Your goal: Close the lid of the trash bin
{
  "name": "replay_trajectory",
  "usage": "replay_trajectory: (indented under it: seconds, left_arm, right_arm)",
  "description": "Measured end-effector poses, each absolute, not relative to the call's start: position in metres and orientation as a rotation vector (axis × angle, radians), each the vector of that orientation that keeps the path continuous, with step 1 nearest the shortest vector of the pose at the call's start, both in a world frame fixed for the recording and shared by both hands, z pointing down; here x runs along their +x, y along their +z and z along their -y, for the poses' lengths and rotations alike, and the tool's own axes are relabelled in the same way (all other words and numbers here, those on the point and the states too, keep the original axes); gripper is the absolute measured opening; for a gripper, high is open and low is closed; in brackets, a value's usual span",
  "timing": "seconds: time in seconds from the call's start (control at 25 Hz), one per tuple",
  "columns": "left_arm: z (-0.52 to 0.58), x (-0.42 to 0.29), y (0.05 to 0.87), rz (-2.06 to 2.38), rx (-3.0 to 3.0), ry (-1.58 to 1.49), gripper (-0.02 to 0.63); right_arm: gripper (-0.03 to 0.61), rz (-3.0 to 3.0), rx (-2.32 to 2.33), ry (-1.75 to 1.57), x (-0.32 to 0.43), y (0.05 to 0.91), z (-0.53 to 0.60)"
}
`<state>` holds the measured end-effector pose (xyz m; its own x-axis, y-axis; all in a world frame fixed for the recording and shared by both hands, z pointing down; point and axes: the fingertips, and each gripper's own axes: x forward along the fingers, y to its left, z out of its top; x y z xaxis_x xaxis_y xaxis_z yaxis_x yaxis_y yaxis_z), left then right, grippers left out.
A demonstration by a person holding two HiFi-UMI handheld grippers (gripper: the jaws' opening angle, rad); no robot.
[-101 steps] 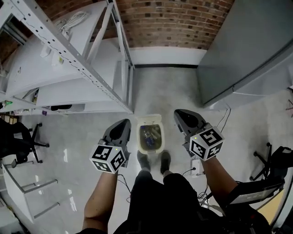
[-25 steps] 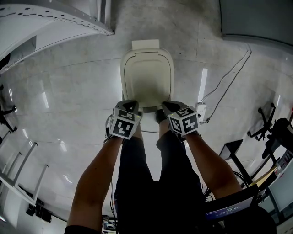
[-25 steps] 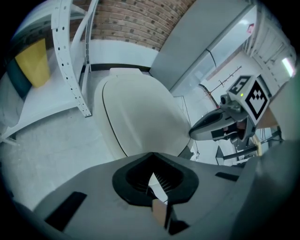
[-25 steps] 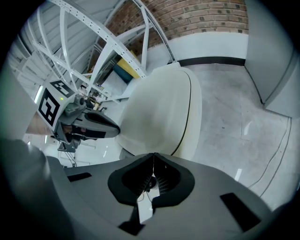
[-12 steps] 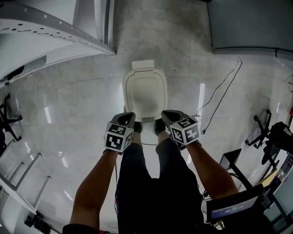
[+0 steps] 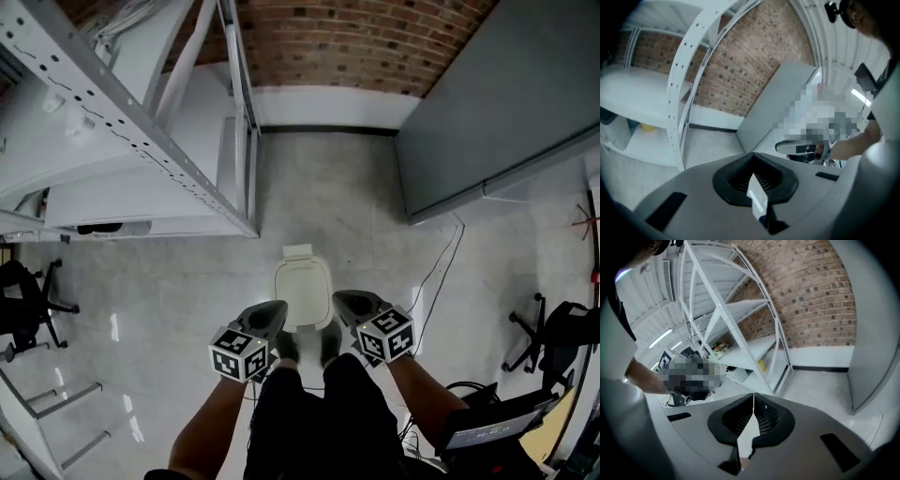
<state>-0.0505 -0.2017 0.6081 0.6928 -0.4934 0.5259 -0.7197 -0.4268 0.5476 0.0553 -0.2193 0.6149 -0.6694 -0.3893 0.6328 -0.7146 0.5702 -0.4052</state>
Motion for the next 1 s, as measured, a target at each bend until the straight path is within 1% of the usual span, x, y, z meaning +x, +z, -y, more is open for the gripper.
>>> replay_trajectory:
  seconds: [0.24,0.32,0.44,0.56,0.76,1.0]
  left_arm:
    - [0.230,-0.053,0.494,1.099,2.208,0.154,-0.002]
    - [0.234,-0.048,0.457,1.134,2.308,0.149,-0.002]
    - [0.219,-0.045,0.409,1.202,2.487,0.244,-0.002]
    - [0.212,-0.052,0.364,1.253,2.519,0.157,-0.002]
    - [0.204,-0.052,0.301,1.227,2.563,0.001,-0.002]
    - [0.190,-0.037,0.269,1.255,2.612,0.009,-0.002]
  right_arm:
    - [0.009,2.562,0.978,0.693,0.043,0.478,0.261]
    - [0.009,2.633,0.956,0.637,0.039,0.438,0.269]
    - [0.009,2.670,0.965,0.591,0.043,0.389,0.265]
    - [0.009,2.729,0.984,0.534,0.050,0.345,0.262]
    - [0.009,2.812,0.970,0.466,0.054,0.302,0.249]
    - [0.009,2.861,0.961,0.414,0.064,0.277,0.233]
